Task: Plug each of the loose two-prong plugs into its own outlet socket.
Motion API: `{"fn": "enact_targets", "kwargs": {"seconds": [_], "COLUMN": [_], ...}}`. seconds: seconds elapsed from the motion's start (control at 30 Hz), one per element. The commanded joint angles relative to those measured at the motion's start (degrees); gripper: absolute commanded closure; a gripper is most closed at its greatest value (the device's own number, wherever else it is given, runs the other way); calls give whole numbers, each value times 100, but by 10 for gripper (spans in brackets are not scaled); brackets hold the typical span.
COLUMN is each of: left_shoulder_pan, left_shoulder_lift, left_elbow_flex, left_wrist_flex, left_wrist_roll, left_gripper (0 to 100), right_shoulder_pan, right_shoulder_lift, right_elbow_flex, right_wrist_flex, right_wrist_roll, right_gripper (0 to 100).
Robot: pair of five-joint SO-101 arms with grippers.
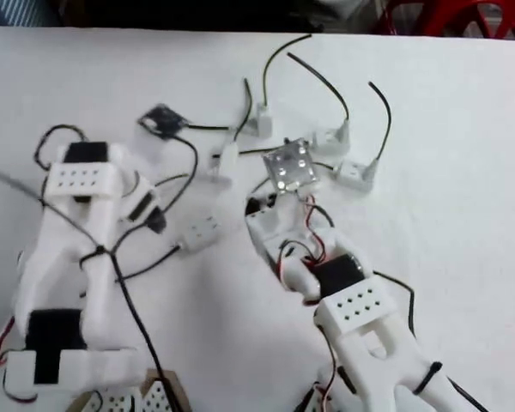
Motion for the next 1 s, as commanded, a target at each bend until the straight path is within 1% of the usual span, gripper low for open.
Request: {"fn": "enact_targets", "kwargs": {"seconds": [0.0,0.1,0.27,0.43,0.5,0.6,0.97], "left_shoulder_pan": [-347,-382,-541,-848,-857,-875,-884], "left_shoulder_lift": [-1209,-2193,-3749,-4734,-4963,-5147,-5156], "left_elbow_flex": [378,1169,2444,3763,4255,4712,4826], "left_wrist_flex": [-202,-466,-721,-1415,-1723,-2057,-2057], "left_wrist_roll": [149,413,1029,1626,1662,1670,1662], "left_gripper": [755,755,755,755,755,755,755], "right_shoulder_pan": [-444,-708,-743,-875,-884,-884,-857], "right_shoulder_lift": [66,673,1692,2343,2527,2800,3767], "right_elbow_flex": [-334,-501,-1134,-1635,-1829,-2031,-2514], "right_wrist_flex": [110,110,110,101,101,101,66], "right_wrist_roll": [0,18,18,18,35,334,431], "right_gripper": [981,981,981,981,981,981,981]}}
